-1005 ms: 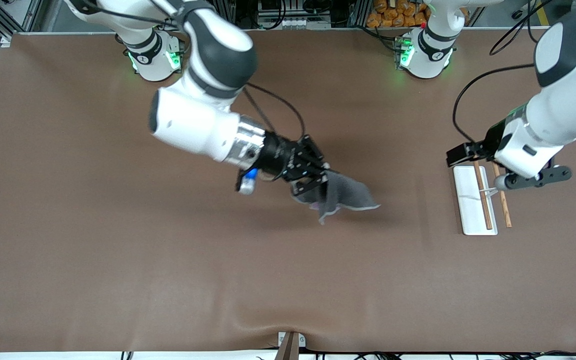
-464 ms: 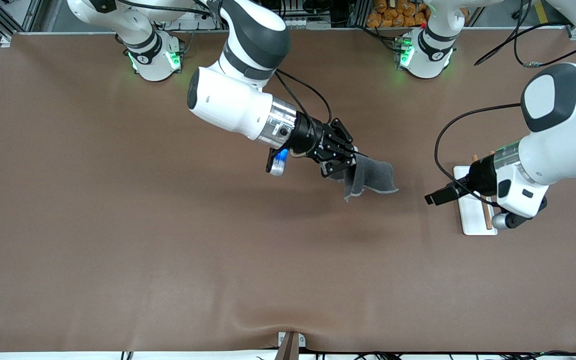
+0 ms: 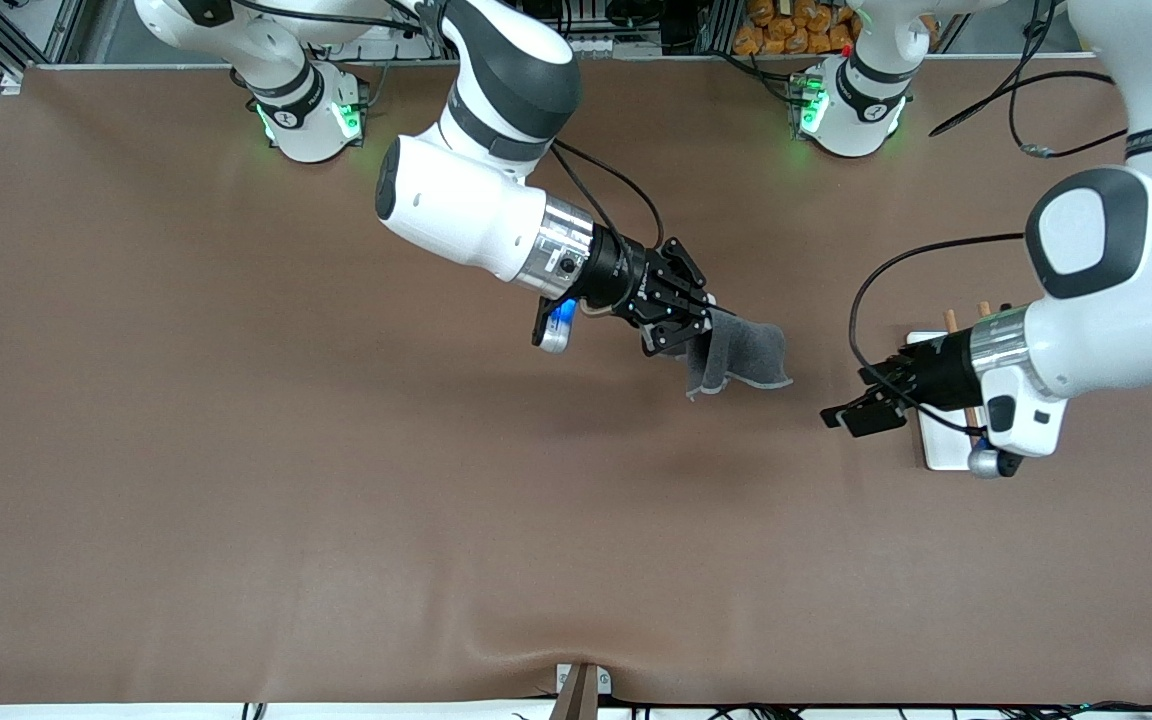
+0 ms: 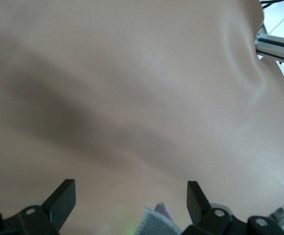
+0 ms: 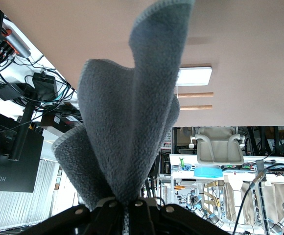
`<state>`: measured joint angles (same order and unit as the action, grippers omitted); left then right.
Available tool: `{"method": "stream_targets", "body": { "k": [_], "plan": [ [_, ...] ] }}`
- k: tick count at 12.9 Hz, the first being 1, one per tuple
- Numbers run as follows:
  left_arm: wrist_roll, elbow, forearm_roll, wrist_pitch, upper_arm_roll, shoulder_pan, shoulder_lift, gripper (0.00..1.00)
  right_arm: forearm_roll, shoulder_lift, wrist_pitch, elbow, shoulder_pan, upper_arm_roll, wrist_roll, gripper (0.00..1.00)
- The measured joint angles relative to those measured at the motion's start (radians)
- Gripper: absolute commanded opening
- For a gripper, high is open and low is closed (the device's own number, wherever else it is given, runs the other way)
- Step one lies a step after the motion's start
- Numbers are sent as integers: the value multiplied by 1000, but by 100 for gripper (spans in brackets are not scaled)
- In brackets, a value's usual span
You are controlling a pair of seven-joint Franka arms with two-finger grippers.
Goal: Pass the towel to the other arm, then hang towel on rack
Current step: 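Move the left gripper to the hanging towel and grasp it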
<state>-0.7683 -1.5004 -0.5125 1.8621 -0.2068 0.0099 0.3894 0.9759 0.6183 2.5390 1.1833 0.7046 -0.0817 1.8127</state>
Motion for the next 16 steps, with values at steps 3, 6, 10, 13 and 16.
{"method": "stream_targets", "body": {
  "k": [3, 6, 10, 13, 16],
  "plan": [
    [-81, 1, -100, 1, -1, -3, 35, 100, 0, 0, 2, 0, -1, 3, 0, 0],
    [-160, 1, -127, 1, -10, -10, 47, 100, 0, 0, 2, 0, -3, 6, 1, 0],
    [-245, 1, -148, 0, -16, -36, 49, 100, 0, 0, 2, 0, -3, 7, 1, 0],
    [-284, 1, -149, -16, -17, -43, 49, 100, 0, 0, 2, 0, -3, 8, 1, 0],
    [-289, 4, -150, -54, -17, -43, 49, 100, 0, 0, 2, 0, -3, 8, 1, 0]
  ]
}}
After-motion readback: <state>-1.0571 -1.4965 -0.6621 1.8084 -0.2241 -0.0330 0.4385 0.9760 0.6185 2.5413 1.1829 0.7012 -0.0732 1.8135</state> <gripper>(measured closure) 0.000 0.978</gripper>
